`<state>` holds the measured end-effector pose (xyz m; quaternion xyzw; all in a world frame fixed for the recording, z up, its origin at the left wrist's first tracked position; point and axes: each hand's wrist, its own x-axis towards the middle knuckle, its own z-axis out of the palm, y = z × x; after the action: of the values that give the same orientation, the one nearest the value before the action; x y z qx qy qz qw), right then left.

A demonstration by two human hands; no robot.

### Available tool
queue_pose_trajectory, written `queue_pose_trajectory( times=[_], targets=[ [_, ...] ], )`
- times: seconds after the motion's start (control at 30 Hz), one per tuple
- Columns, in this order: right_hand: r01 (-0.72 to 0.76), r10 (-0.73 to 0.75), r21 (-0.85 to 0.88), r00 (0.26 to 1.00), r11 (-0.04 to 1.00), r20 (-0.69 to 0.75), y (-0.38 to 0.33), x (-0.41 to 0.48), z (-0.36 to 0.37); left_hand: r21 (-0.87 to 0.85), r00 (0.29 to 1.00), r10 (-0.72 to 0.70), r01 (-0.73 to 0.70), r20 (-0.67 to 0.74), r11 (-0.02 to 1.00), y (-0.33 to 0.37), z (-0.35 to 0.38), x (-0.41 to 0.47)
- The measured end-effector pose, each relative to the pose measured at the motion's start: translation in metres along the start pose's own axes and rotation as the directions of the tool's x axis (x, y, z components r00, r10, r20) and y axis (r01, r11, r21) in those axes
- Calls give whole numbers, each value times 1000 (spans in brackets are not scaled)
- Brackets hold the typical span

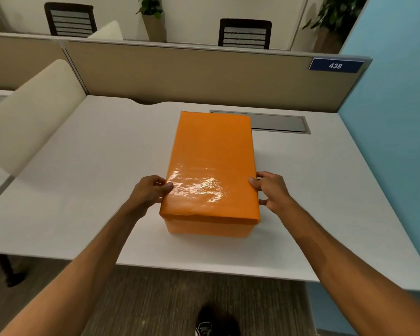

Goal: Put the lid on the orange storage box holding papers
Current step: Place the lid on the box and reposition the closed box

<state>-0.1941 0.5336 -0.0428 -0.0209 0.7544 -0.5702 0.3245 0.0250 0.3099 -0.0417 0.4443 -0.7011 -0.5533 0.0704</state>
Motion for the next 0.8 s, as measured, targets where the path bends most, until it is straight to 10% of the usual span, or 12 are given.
queue_pose_trajectory(
  times=[0.8],
  targets=[
    [124, -123, 41, 992, 991, -15, -12, 49, 10, -92, 999, 14, -10, 39, 996, 27, 1, 68]
  ],
)
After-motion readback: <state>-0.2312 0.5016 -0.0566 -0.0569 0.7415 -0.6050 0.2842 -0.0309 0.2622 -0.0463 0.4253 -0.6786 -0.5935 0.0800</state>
